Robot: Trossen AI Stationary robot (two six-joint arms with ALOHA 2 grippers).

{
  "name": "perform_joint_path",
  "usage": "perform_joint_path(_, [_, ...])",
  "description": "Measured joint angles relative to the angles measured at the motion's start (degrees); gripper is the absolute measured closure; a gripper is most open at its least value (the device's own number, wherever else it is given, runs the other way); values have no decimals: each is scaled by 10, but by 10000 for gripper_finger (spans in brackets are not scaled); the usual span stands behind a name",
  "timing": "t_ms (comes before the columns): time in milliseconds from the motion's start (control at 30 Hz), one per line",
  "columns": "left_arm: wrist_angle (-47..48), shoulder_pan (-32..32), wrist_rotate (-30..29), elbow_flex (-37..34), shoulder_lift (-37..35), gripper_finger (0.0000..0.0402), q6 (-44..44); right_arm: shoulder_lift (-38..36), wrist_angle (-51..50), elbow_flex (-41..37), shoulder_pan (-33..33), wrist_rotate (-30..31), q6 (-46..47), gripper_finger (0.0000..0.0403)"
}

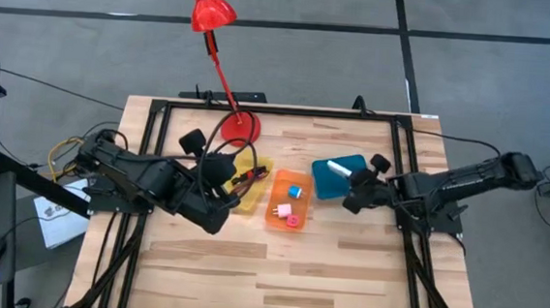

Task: Pick and place items into bin
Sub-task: Put the white card reader box into the blue bin

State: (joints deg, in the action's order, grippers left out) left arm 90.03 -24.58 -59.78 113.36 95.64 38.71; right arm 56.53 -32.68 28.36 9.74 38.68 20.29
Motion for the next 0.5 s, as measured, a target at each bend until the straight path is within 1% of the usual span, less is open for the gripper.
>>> perform_joint_path(100, [0,0,0,0,1,401,12,1,1,0,-27,-59,-58,356])
perform_joint_path(133, [0,0,0,0,1,401,15,4,2,0,-35,-69,-73,356])
perform_joint_path(300, [0,0,0,0,1,401,20,30,15,0,-62,-65,-128,349])
perform_joint_path(433, [0,0,1,0,1,401,26,71,50,-6,-84,-108,-173,333])
perform_joint_path(500, [0,0,5,0,1,401,26,97,59,-6,-91,-110,-178,326])
